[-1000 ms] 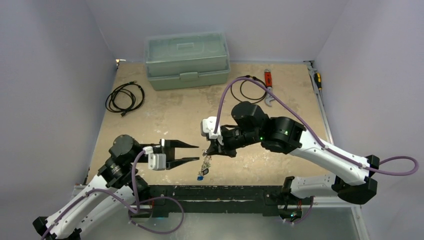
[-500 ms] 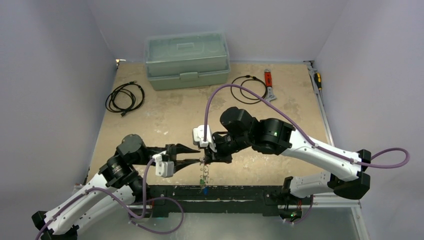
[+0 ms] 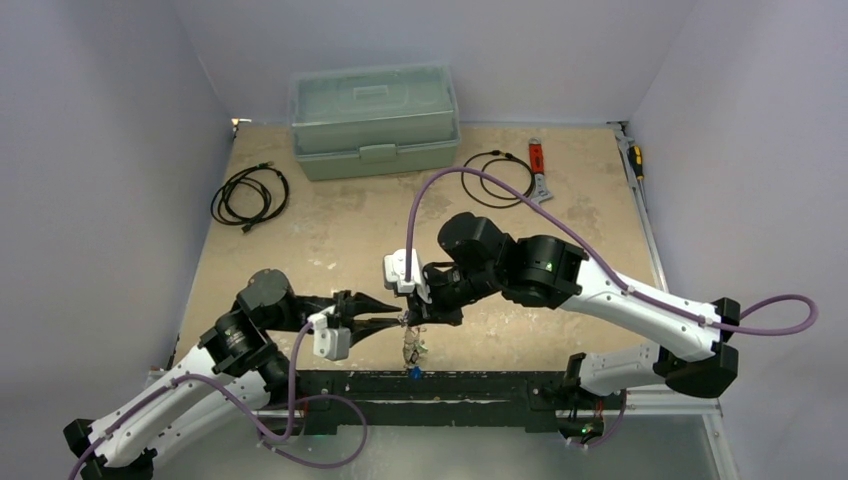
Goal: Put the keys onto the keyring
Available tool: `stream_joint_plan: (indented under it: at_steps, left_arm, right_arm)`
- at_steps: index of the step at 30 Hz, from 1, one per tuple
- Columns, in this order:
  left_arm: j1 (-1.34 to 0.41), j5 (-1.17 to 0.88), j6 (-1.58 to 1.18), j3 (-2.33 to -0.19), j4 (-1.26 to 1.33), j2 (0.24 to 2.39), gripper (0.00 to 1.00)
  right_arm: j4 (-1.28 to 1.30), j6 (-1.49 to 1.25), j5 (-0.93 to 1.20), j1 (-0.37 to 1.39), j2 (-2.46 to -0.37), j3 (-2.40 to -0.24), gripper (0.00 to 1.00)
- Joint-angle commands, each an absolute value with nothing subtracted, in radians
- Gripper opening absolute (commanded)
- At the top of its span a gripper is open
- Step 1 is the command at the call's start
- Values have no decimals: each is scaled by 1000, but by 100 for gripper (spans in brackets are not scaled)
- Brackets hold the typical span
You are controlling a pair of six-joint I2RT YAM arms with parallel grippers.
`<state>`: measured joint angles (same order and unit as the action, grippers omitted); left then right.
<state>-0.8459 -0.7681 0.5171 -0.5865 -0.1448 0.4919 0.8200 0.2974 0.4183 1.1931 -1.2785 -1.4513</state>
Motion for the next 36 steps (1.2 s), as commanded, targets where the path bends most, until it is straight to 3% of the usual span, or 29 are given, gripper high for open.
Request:
stream_joint_plan:
  at_steps: [1, 11, 18, 22, 36]
  left_arm:
    - [-851, -797, 527, -569, -111, 486, 20]
    - [-853, -804, 515, -549, -85, 468, 19]
    - [-855, -813, 515, -547, -81, 459, 0]
    - [-855, -813, 509, -543, -72, 437, 0]
    - [-854, -733, 437, -542, -42, 391, 0]
  right_arm:
    - [801, 305, 446, 1197, -1289, -1510, 0]
    - [792, 308, 446, 1197, -1301, -1520, 0]
    - [778, 302, 440, 1197, -1302, -1523, 0]
    - [755, 300, 420, 1197, -1288, -1517, 0]
    - [280, 146, 380, 1197, -1090, -1261, 0]
